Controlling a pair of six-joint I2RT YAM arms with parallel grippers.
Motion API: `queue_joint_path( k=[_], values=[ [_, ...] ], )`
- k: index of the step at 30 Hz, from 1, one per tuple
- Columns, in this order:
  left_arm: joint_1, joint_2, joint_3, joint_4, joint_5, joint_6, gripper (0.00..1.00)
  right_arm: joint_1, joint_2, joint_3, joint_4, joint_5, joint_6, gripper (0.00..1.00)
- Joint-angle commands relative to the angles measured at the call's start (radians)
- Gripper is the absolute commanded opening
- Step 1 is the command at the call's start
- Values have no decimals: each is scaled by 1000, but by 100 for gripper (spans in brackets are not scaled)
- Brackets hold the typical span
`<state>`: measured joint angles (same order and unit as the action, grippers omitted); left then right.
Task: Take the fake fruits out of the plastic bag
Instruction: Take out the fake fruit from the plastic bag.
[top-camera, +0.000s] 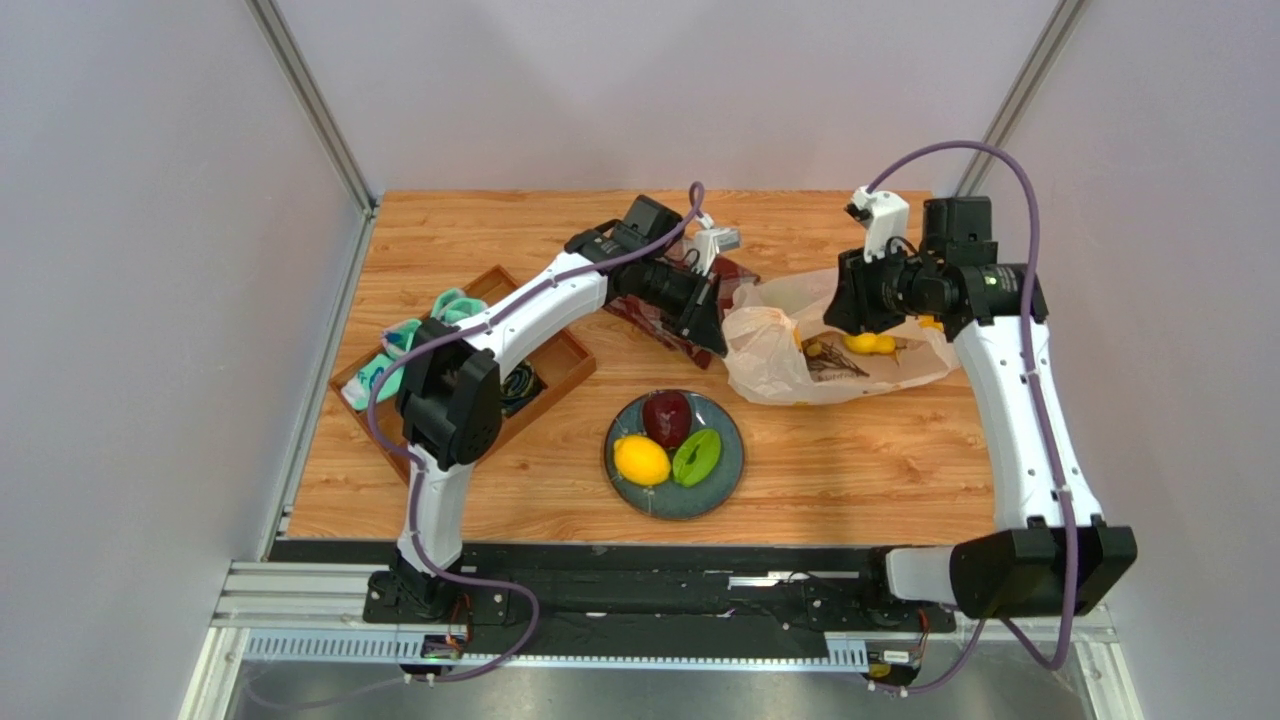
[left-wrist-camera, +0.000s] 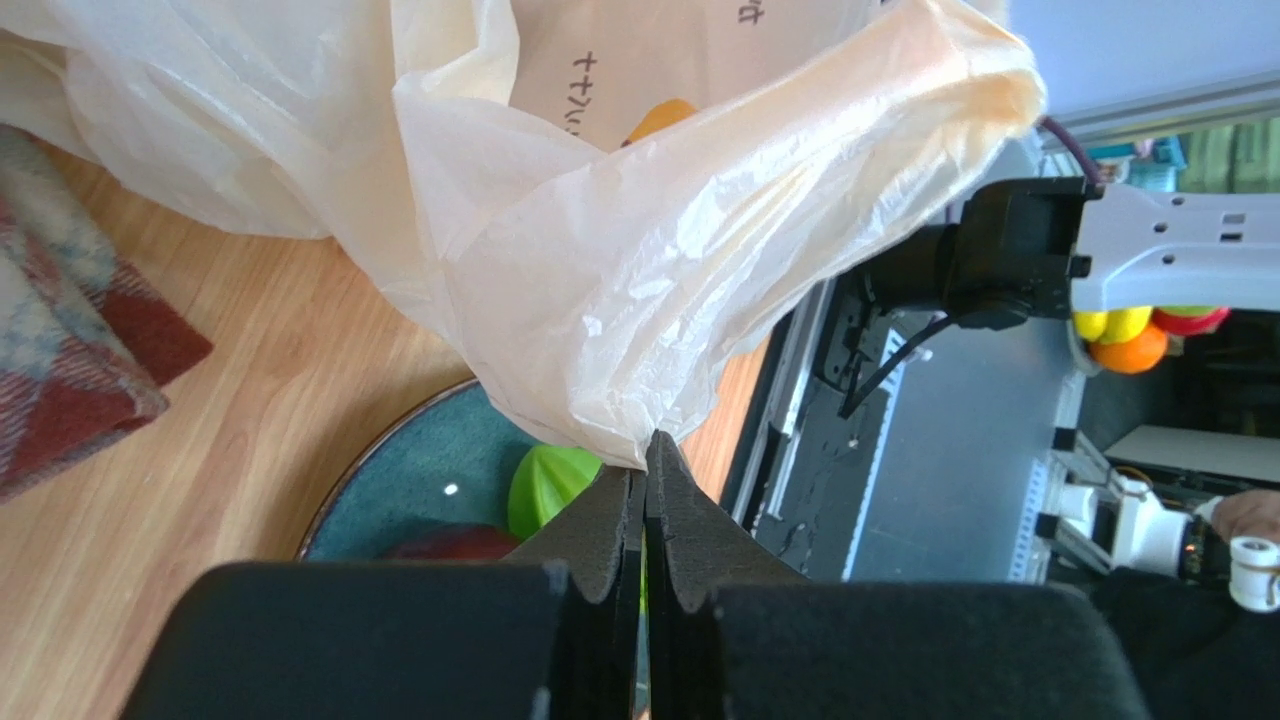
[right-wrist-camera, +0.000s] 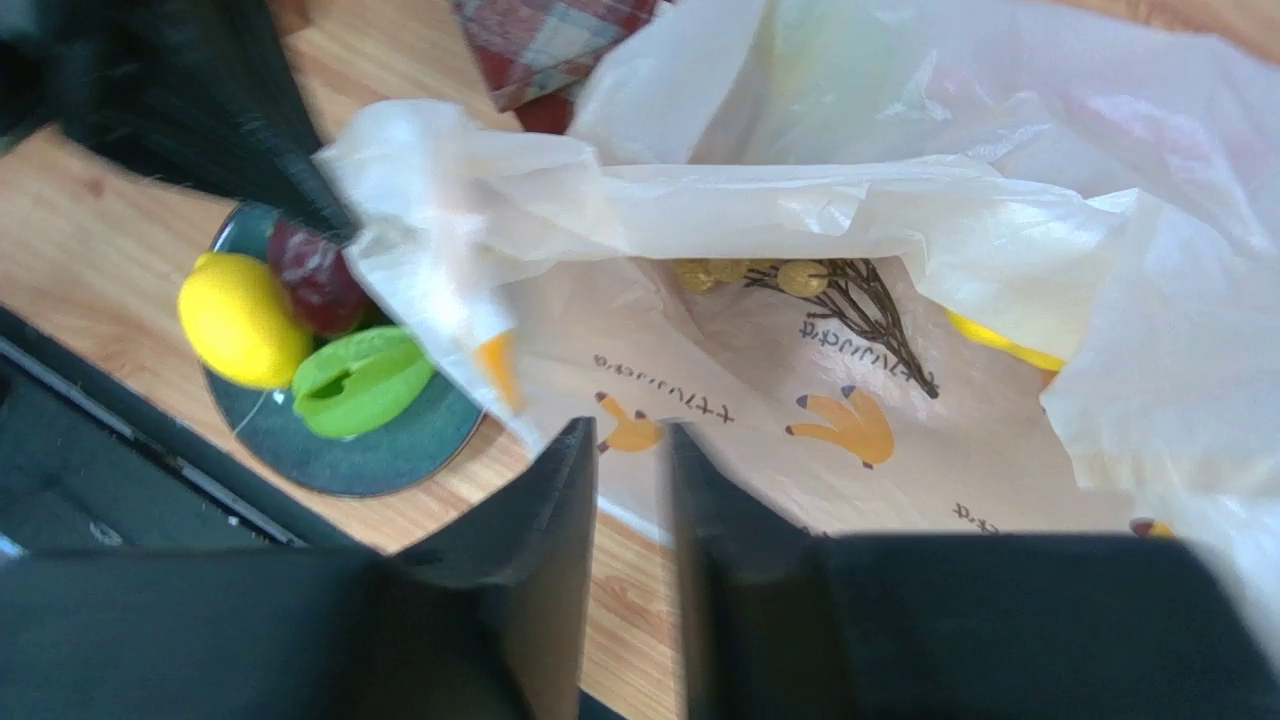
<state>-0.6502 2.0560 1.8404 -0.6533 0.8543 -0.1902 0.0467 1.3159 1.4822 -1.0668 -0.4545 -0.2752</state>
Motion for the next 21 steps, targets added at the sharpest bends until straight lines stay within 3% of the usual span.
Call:
queue_joint_path(
  k=[1, 5, 10, 11, 12, 14, 15, 18, 21],
  values=[
    [-23, -88, 14, -77, -55, 141, 0, 1, 146, -71, 131, 59, -100, 14],
    [-40, -103, 4, -103, -75, 182, 0, -4, 258, -155, 195, 227, -197, 0],
    [-42, -97, 2, -112, -100, 189, 0, -66, 353, -159, 248, 415, -164, 2],
    [-42, -97, 2, -111, -90, 189, 0, -77, 368, -148, 249, 427, -157, 8],
    [-43, -93, -3, -108, -90, 189, 0, -96, 397, -131, 255, 453, -151, 24],
    [-58, -86, -4, -112, -107, 214, 0, -110, 422, -117, 286, 497, -150, 37],
    [-65, -79, -4, -120, -113, 236, 0, -120, 443, -112, 297, 538, -147, 51],
    [-78, -66, -3, -118, -94, 236, 0, -140, 479, -86, 306, 553, -125, 68],
    [-81, -57, 6, -114, -72, 227, 0, -142, 540, -60, 330, 531, -118, 76]
  ],
)
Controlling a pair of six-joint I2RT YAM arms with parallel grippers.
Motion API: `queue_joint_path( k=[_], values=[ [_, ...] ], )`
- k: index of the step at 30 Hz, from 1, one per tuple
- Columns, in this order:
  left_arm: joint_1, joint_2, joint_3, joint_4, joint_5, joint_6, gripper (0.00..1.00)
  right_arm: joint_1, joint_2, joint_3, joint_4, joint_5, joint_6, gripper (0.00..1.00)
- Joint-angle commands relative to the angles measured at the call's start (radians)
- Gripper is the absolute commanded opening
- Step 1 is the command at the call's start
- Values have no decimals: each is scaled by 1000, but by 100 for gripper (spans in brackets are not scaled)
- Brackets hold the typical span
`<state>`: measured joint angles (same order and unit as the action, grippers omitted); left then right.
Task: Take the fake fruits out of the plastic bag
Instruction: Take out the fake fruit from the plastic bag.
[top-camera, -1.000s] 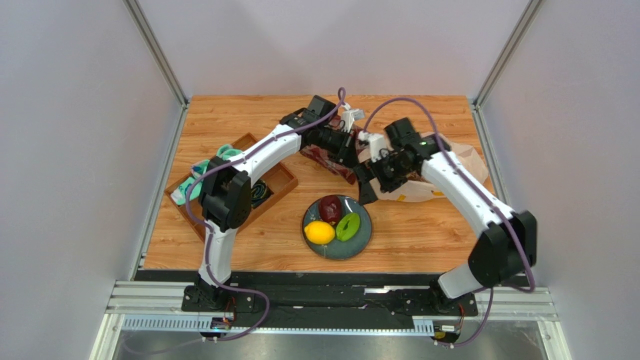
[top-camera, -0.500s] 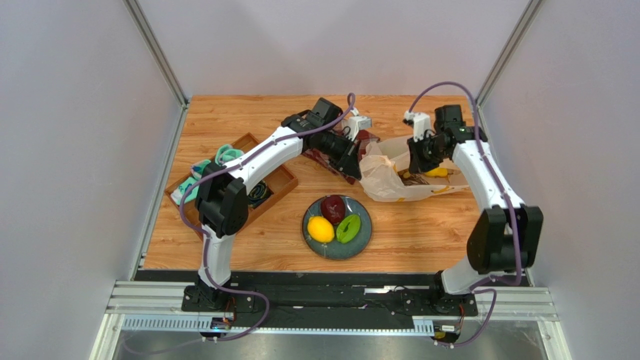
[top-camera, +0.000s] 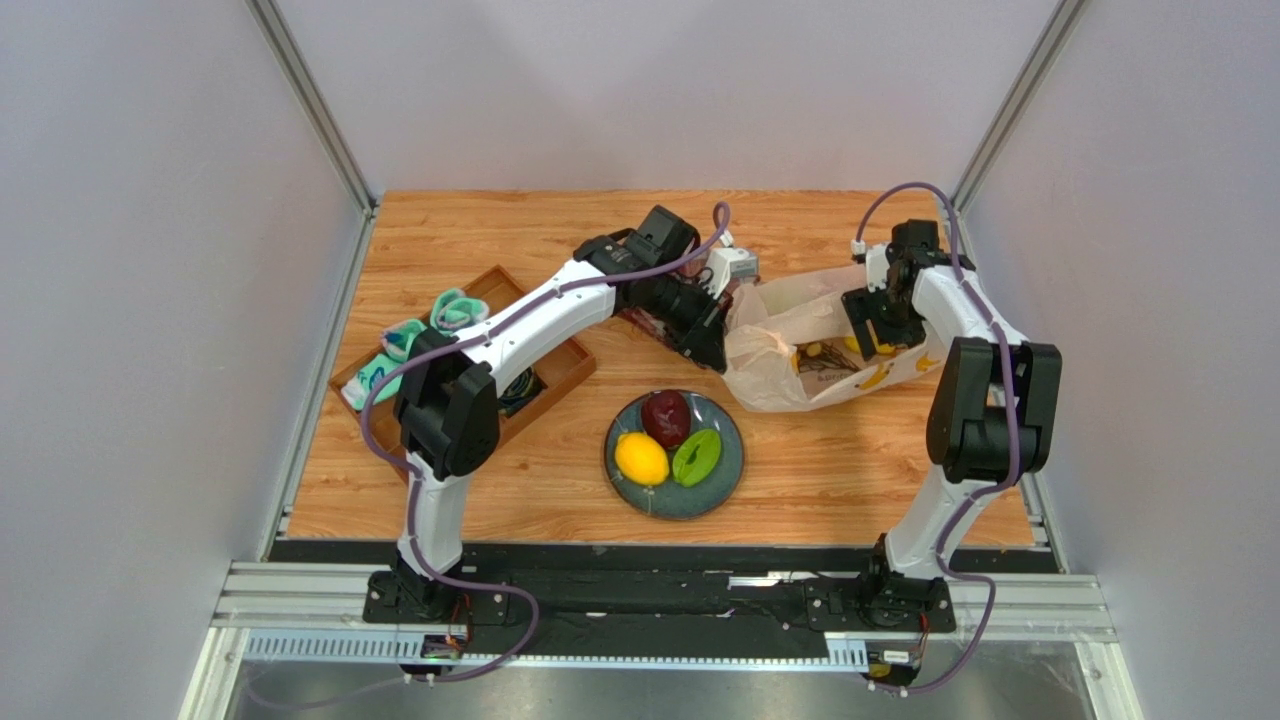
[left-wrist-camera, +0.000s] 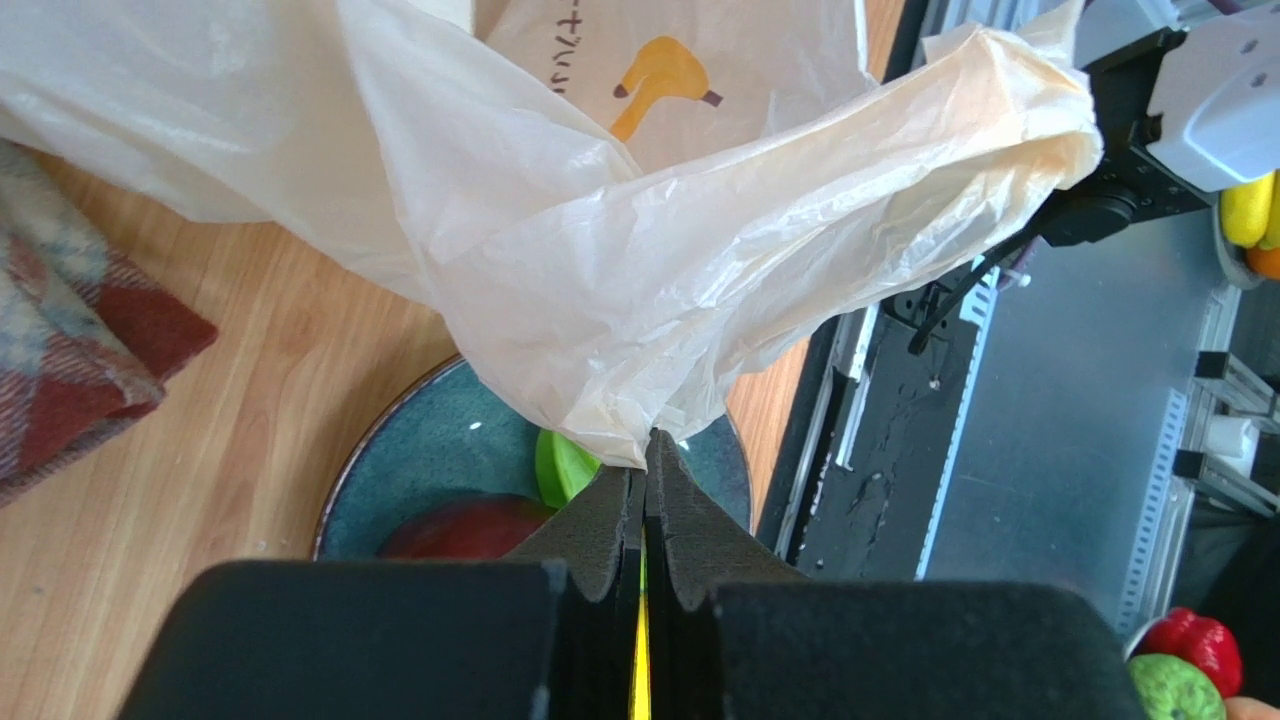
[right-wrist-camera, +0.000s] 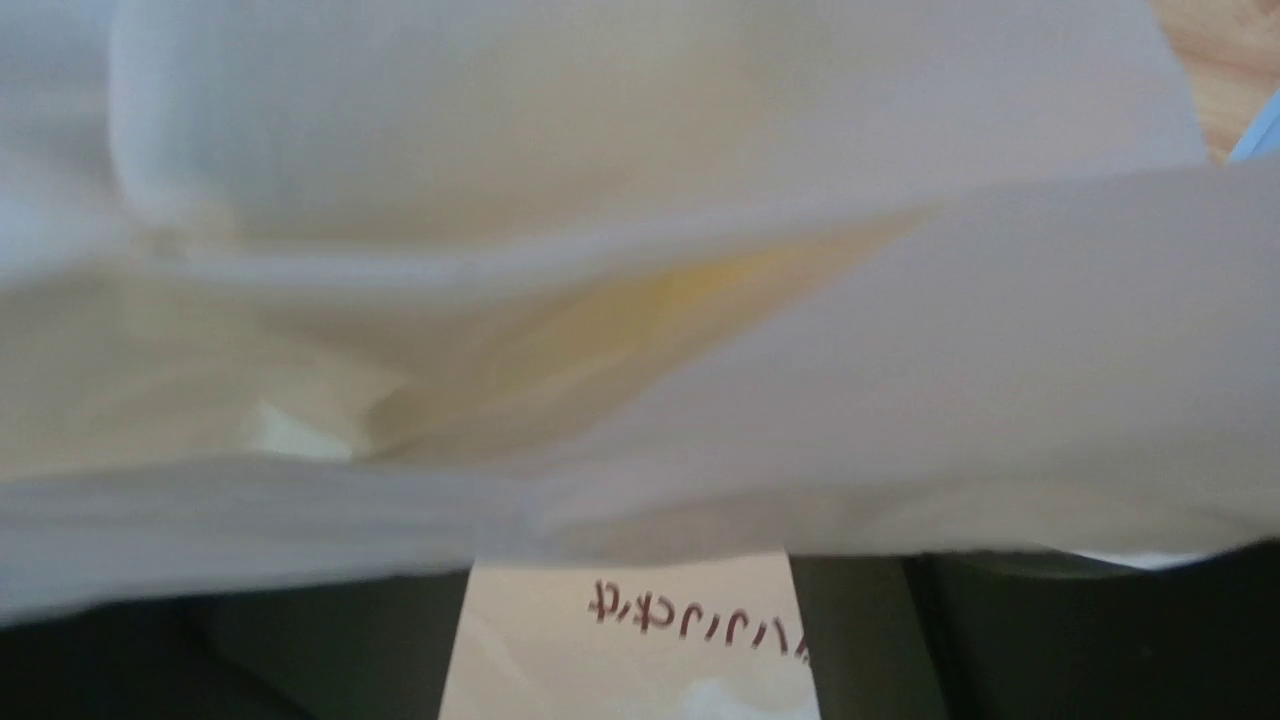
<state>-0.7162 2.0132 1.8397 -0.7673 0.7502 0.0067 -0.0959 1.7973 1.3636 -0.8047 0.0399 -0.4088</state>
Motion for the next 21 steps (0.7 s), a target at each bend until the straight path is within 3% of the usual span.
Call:
queue_joint_path(
  k=[1, 4, 8, 11, 12, 15, 21],
  values=[
    [-15, -13, 12, -3, 35, 27, 0, 1, 101, 77, 71, 20, 22, 77],
    [-15, -14, 15, -10, 41, 32, 0, -1, 189, 190, 74, -80, 82, 89],
    [-15, -30, -10, -12, 49, 36, 0, -1, 305, 287, 78, -129, 120, 92],
    [-15, -36, -23, -17, 43, 47, 0, -7, 349, 345, 68, -121, 134, 79],
    [-17, -36, -25, -17, 40, 49, 0, -11, 335, 336, 65, -135, 133, 68],
    [-15, -30, -17, -13, 28, 49, 0, -21, 230, 255, 76, -165, 96, 56],
    [-15, 4, 62, -4, 11, 47, 0, -21, -49, 106, -68, -293, 27, 54]
  ],
)
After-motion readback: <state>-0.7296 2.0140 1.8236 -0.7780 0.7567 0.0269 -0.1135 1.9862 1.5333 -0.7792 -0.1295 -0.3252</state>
